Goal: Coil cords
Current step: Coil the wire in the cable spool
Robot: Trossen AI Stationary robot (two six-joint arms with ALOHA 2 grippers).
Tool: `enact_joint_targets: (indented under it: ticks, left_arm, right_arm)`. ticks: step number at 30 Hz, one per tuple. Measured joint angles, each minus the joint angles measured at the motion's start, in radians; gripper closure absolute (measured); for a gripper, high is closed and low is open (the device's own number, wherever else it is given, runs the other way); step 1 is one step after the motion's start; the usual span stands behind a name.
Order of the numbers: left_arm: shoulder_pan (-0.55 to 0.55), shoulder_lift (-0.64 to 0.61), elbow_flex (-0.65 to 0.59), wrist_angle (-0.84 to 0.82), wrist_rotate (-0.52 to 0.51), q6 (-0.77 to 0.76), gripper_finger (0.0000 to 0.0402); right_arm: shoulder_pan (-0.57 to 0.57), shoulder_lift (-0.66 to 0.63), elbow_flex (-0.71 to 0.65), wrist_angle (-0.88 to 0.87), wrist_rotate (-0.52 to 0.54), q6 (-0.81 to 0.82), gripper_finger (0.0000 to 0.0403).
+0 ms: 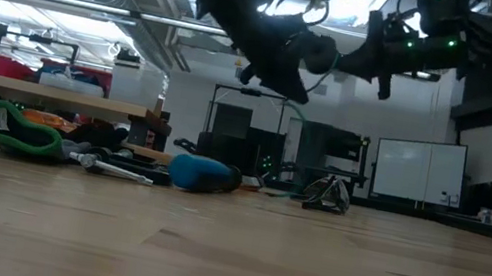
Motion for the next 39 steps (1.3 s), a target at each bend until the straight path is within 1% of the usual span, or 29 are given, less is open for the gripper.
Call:
enact_joint_targets:
  ticks: [3,10,14,17,21,25,28,32,36,39]
  left_arm:
    - [0.0,0.0,0.0,-0.026,-0.008,0.0,0.0401]
    - [0.006,0.0,0.002,-0.053,-0.022,0.005,0.0401]
    - [0.016,0.0,0.002,-0.055,-0.022,0.027,0.0401]
    - [0.027,0.0,0.0,-0.06,-0.021,0.027,0.0401]
    - [0.042,0.0,-0.001,-0.059,-0.022,0.027,0.0401]
    - [0.057,0.001,-0.001,-0.038,-0.02,0.027,0.0401]
    - [0.065,0.001,-0.001,0.013,-0.018,0.027,0.0401]
    - [0.073,0.001,-0.001,0.099,-0.018,0.027,0.0401]
    - [0.074,0.001,-0.001,0.134,-0.008,0.019,0.0401]
    - [0.073,0.001,-0.001,0.132,-0.008,-0.02,0.0401]
  right_arm:
    - [-0.04,-0.041,0.0,-0.051,-0.07,-0.002,0.0402]
    - [-0.148,-0.135,0.0,-0.231,-0.284,-0.018,0.0402]
    - [-0.188,-0.173,0.0,-0.343,-0.395,-0.07,0.0402]
    - [-0.195,-0.187,0.0,-0.447,-0.44,-0.135,0.0402]
    - [-0.192,-0.187,0.001,-0.593,-0.442,-0.232,0.0402]
    - [-0.192,-0.187,0.001,-0.705,-0.396,-0.291,0.0402]
    - [-0.192,-0.187,0.001,-0.75,-0.371,-0.318,0.0402]
    - [-0.168,-0.187,-0.014,-0.749,-0.355,-0.33,0.0402]
    - [-0.093,-0.183,-0.028,-0.723,-0.253,-0.364,0.0402]
    - [-0.022,-0.17,-0.03,-0.702,-0.12,-0.378,0.0402]
